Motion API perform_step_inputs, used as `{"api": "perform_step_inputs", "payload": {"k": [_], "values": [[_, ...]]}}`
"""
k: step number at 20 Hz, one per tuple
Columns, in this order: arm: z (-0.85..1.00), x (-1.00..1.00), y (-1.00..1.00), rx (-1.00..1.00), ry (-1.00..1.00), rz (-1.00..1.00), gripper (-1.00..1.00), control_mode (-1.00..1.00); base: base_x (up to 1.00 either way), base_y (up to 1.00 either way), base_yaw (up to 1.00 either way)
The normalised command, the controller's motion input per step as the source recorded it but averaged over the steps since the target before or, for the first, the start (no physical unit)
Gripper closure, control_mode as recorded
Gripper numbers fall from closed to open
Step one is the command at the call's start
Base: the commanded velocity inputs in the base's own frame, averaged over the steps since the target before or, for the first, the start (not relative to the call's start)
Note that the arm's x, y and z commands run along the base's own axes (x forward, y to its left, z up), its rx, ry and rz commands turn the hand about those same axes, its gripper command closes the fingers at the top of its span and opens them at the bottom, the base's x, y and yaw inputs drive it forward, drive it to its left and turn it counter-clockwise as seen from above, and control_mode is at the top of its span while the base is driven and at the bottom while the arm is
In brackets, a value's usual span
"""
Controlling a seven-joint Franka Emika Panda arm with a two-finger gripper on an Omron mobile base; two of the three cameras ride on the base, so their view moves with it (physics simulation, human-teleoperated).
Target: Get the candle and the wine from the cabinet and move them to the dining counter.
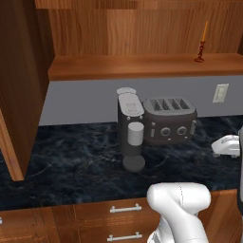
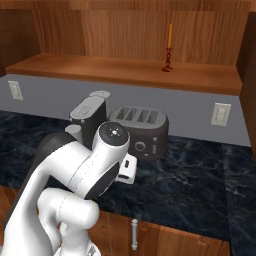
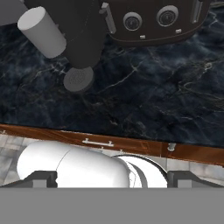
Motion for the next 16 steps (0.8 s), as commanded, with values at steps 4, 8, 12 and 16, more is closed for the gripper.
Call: {"api": "perform_step_inputs", "payload": {"k": [4, 8, 12, 16], "values": [[0.0, -0.02, 0.0, 0.0, 0.0, 0.0, -1.0, -1.0, 0.0, 0.0, 0.0], [0.01, -0.22, 0.0, 0.01, -0.17, -0.02, -1.0, -1.0, 0.0, 0.0, 0.0], [0.17, -0.19, 0.05, 0.01, -0.26, -0.08, -1.0, -1.0, 0.0, 0.0, 0.0], [0.38, -0.14, 0.07, 0.0, -0.19, -0.05, -1.0, -1.0, 0.0, 0.0, 0.0]]}}
